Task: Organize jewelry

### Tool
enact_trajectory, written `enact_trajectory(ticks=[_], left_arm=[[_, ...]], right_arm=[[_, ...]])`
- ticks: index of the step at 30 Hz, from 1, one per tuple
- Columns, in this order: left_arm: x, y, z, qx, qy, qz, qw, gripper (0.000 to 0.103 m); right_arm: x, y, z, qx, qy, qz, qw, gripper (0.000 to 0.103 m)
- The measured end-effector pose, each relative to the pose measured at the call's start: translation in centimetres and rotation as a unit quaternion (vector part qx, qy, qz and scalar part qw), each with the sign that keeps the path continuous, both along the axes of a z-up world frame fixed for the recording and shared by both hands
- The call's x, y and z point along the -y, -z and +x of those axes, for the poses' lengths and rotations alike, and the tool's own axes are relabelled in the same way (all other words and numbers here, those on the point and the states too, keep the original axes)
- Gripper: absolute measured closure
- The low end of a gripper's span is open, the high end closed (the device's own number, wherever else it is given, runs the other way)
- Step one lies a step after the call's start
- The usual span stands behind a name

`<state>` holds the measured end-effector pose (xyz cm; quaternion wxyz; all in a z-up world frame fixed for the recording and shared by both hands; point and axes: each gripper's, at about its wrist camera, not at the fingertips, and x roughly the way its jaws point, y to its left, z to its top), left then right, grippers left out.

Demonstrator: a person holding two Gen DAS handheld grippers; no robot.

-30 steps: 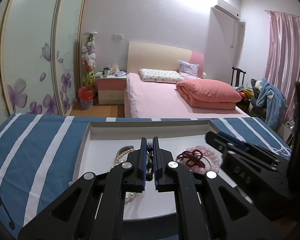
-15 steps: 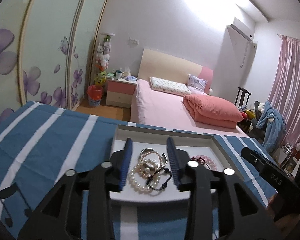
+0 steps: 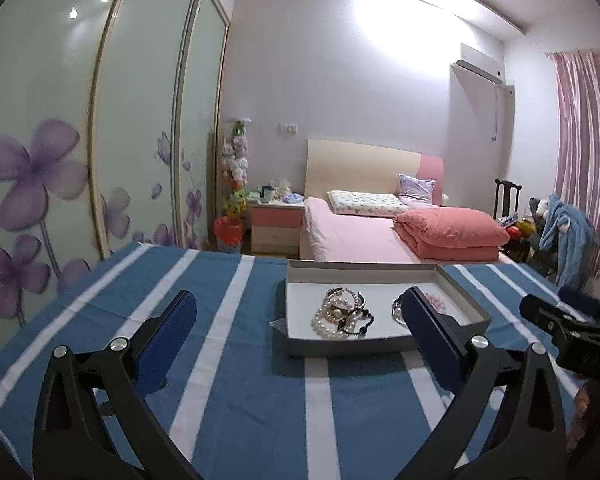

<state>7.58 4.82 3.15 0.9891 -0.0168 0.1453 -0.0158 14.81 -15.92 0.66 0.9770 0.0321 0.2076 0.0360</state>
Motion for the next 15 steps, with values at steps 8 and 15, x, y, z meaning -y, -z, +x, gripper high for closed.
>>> enact_trajectory(ticks=[8,15], left_arm=[[0.6,1.0,-3.1,0.005,-0.015,0.018,0.9997,0.002],[0.9,1.5,-5.5,0.013,-0.025,0.023,0.9993,0.002]], right_arm=[[-1.0,0.0,-3.9,0.010,0.001,-0.024,1.000,0.005],[-0.9,0.2,-6.4,0.021,0.010,-0.025,0.999,0.004]])
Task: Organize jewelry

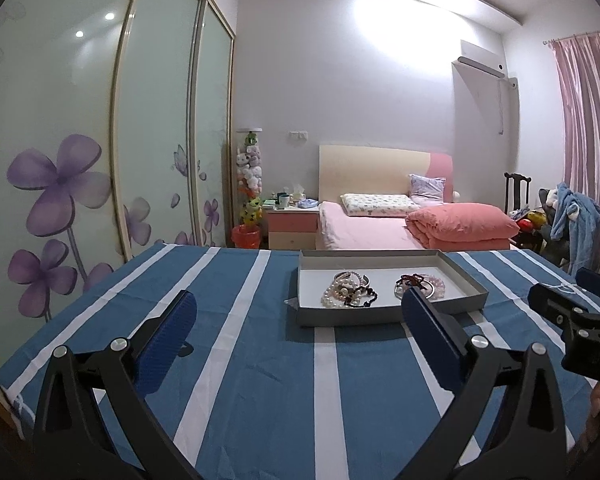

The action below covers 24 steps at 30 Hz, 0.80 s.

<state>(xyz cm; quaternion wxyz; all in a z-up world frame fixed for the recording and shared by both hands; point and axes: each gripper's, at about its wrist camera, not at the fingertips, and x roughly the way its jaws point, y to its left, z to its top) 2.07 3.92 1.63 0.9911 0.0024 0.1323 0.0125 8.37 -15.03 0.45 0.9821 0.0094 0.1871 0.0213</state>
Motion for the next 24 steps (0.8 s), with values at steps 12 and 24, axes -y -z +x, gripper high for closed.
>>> enact_trajectory(ticks=[12,24], left_arm=[[0.8,1.5,-1.2,-0.017,0.000,-0.001,0.9999,0.002],[1.2,1.6,-1.3,-0.021,0.003,-0.001,0.9998,0.002]], right_arm=[[1.4,2.0,-0.9,-0.014,0.017,0.017,1.000,0.004],[1.6,2.1,-0.9,-0.014,0.015,0.015,1.000,0.004]])
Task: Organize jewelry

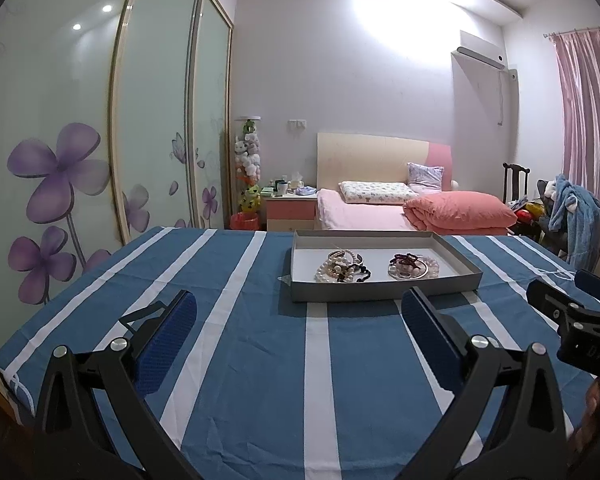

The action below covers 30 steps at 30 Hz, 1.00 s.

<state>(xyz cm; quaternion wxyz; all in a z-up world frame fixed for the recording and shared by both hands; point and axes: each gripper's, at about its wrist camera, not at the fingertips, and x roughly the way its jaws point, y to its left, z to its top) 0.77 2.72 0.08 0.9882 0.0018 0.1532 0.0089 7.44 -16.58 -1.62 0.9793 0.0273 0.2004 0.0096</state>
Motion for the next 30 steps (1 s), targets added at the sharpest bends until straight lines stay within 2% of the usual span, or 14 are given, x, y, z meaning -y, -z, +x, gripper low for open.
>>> enact_trajectory(ticks=[30], left_arm=[[0.47,0.05,0.28,-0.012,0.005,-0.001,0.9999,0.002]], right_arm=[[-0.33,0.23,0.19,-0.003,-0.003,-0.001,1.000,0.004]])
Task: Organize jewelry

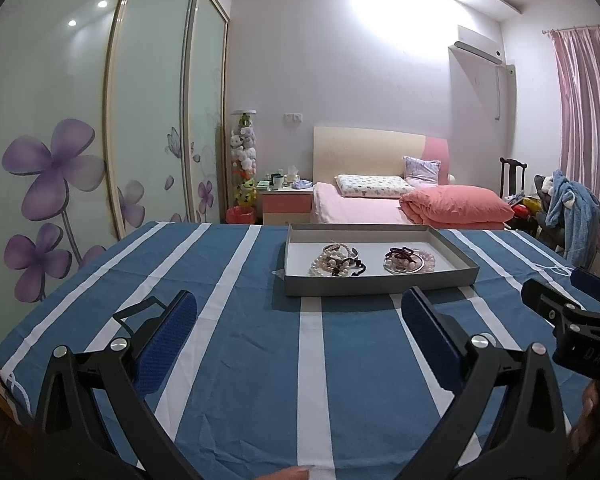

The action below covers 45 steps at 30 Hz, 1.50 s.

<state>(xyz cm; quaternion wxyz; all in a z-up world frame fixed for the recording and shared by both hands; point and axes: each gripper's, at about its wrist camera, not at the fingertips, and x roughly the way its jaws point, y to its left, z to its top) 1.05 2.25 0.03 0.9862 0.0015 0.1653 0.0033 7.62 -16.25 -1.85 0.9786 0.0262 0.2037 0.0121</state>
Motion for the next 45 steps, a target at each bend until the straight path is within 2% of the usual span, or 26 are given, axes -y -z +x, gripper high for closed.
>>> enact_trajectory(ticks=[45], left_arm=[[0.38,0.31,-0.09,-0.003,-0.002,0.001,1.0000,0.002]], right_arm=[[-0.55,1.07,-0.42,-0.007,-0.004,0.001,1.000,0.004]])
